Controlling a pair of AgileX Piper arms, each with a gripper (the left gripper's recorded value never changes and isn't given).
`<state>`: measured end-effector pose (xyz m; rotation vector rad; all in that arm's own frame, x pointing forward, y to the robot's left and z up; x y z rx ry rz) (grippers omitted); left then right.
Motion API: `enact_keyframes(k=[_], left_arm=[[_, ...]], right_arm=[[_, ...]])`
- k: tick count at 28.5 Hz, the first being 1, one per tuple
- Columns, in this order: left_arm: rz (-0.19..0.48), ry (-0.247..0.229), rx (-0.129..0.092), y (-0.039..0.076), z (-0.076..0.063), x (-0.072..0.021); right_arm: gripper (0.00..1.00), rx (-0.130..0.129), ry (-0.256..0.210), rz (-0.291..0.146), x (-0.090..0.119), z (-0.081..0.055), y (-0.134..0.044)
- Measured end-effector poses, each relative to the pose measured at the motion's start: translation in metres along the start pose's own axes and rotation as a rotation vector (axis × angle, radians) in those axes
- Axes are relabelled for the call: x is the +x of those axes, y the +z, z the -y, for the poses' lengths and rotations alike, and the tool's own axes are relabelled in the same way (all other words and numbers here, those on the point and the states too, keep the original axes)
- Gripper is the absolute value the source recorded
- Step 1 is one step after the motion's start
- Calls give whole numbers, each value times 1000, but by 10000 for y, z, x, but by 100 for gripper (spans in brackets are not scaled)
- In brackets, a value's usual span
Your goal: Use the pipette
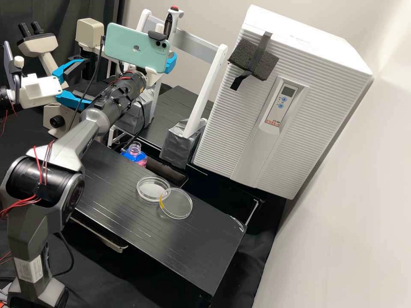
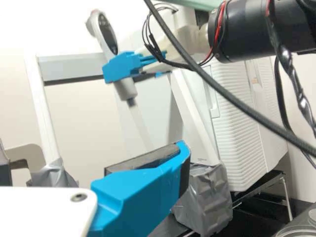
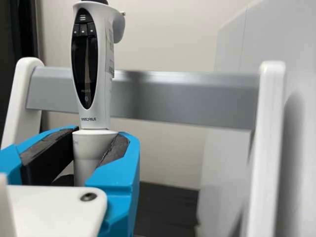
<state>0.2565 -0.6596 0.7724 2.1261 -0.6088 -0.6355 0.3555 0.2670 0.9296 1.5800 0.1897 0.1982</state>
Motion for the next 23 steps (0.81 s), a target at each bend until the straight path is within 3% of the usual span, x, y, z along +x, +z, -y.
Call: enact_keyframes(k=[2, 4, 15, 23], left_arm=[[0, 10, 7, -23, -35, 0], [-7, 16, -2, -49, -57, -2], [-2, 22, 5, -47, -108, 27], [-4, 0, 5, -50, -78, 32]], right_arm=[[0, 23, -15, 14, 26, 17, 12], [0, 36, -19, 25, 39, 31, 30], [0, 43, -32, 46, 86, 92, 88], [0, 39, -42, 65, 79, 150, 154]])
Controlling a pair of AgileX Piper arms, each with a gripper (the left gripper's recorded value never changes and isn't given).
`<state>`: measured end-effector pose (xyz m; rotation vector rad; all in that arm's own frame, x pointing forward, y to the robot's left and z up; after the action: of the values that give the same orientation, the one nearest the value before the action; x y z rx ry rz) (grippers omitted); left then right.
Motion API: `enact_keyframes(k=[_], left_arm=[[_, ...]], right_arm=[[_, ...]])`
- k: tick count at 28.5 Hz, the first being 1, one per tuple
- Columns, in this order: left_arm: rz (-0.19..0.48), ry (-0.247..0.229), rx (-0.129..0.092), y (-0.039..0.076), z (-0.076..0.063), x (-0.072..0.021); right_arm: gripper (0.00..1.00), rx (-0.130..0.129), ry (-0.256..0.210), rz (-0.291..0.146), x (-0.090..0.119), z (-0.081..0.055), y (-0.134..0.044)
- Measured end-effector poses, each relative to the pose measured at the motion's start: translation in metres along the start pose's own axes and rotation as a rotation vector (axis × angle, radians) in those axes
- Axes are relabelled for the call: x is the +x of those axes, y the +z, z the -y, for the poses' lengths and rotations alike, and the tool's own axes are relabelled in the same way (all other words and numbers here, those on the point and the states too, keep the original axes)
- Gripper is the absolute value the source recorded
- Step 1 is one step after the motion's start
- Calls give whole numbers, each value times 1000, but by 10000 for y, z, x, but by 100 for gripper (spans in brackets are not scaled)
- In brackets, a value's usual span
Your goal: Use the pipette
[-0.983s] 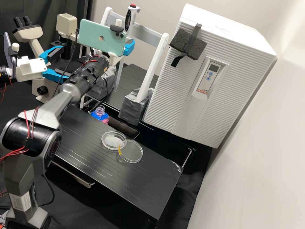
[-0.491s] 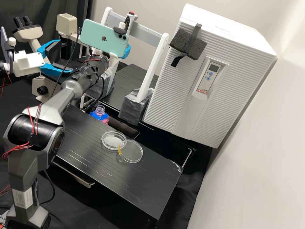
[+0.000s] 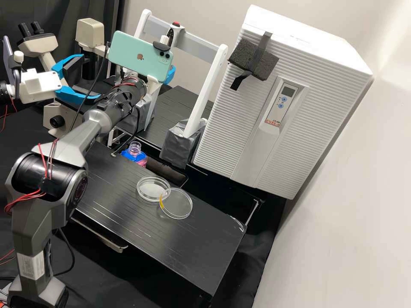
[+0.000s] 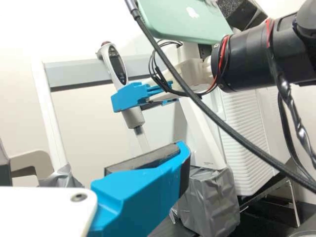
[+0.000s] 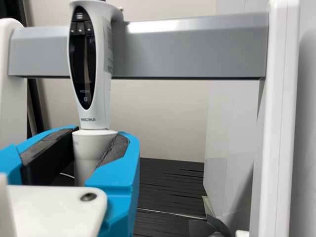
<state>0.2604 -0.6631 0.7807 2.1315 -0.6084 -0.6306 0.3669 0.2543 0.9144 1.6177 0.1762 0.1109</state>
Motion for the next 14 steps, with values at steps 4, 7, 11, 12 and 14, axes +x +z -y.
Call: enact_keyframes(k=[4, 7, 11, 12, 14], left_arm=[[9, -2, -2, 28, 3, 1], [11, -2, -3, 35, 3, 2], [11, -2, -3, 35, 3, 2], [13, -2, -4, 43, 3, 2], [14, -4, -4, 45, 11, 4]], right_arm=[[0, -6, 13, 5, -1, 6, 24], [0, -21, 16, 2, -1, 8, 26], [100, -18, 17, 4, -2, 11, 32], [100, -18, 17, 4, -2, 11, 32], [100, -20, 17, 4, -2, 11, 32]])
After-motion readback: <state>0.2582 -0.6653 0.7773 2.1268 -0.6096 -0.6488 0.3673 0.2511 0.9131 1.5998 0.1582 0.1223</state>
